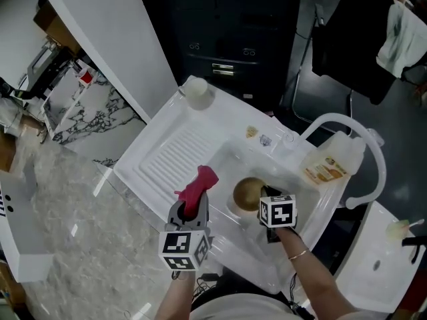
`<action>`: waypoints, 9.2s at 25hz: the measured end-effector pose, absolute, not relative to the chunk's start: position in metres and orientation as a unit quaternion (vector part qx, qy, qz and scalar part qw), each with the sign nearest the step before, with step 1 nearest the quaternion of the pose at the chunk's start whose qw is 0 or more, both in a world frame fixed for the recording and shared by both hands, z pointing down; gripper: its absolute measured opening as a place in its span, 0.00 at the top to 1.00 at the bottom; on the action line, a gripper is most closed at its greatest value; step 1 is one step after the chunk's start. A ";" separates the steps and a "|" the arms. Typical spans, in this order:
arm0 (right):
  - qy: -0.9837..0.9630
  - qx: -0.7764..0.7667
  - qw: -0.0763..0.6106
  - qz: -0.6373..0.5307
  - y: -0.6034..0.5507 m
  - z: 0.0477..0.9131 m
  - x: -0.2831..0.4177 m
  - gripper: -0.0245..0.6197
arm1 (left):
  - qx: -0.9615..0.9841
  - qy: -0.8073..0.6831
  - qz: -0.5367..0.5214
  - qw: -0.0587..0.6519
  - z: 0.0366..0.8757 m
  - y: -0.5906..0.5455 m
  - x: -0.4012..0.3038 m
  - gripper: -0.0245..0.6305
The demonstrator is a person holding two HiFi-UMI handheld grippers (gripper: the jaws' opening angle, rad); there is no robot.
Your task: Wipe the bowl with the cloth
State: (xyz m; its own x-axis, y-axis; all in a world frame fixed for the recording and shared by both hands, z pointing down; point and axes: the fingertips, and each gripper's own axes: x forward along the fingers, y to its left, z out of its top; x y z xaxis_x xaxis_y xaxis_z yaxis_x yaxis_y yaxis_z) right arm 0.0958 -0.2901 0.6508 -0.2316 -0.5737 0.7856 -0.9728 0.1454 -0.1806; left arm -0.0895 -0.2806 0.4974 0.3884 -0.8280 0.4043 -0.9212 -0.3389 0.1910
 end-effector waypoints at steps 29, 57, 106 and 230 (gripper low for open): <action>-0.740 0.621 0.140 0.217 -0.233 0.441 0.066 0.94 | 0.886 -0.451 0.041 0.098 0.370 -0.181 -0.050 0.89; -0.752 0.605 0.161 0.205 -0.229 0.446 0.058 0.93 | 0.846 -0.487 0.160 0.148 0.421 -0.215 -0.036 0.89; -0.769 0.571 0.120 0.261 -0.223 0.450 0.040 0.93 | 0.894 -0.305 0.184 0.273 0.457 -0.162 0.011 0.89; -0.658 0.574 0.281 0.398 -0.269 0.695 0.072 0.77 | 0.780 -0.580 0.132 0.196 0.459 -0.226 -0.132 0.89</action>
